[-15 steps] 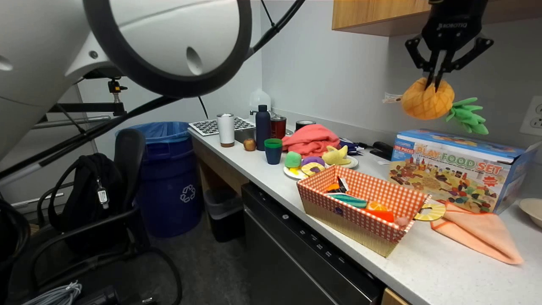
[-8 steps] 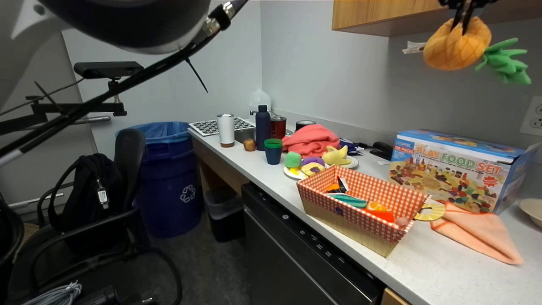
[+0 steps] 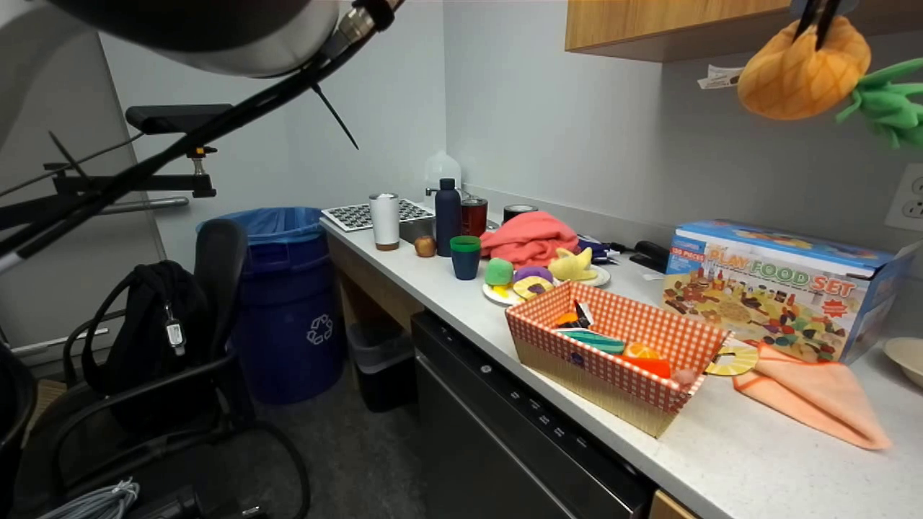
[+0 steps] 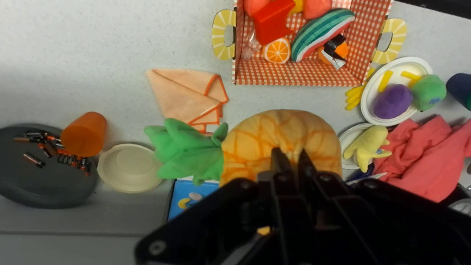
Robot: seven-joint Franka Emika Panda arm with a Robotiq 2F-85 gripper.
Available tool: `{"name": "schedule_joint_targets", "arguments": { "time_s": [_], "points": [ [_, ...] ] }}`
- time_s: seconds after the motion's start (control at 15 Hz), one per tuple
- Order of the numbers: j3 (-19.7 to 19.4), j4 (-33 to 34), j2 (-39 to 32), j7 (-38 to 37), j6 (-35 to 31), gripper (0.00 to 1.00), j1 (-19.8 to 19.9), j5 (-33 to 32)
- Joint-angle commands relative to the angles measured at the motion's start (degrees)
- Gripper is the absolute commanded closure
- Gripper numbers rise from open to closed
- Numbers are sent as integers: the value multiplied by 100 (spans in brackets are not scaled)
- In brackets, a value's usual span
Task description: Pick up the pineapple from the counter and put it in the basket
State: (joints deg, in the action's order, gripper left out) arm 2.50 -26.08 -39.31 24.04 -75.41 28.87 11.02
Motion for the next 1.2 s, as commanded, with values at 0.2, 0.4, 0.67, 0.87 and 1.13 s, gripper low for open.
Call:
{"name": "schedule_joint_targets", "arguments": {
  "time_s": [0.2, 0.4, 0.67, 0.87, 1.13],
  "points": [
    [-48, 170, -252, 101, 384, 98, 1, -7],
    [-60, 182, -363, 86, 375, 98, -38, -47],
    [-109, 141, -564, 74, 468, 98, -205, -223],
    [-137, 193, -806, 85, 646, 98, -398, -415],
    [-167, 226, -1113, 132, 858, 98, -666, -681]
  ]
}}
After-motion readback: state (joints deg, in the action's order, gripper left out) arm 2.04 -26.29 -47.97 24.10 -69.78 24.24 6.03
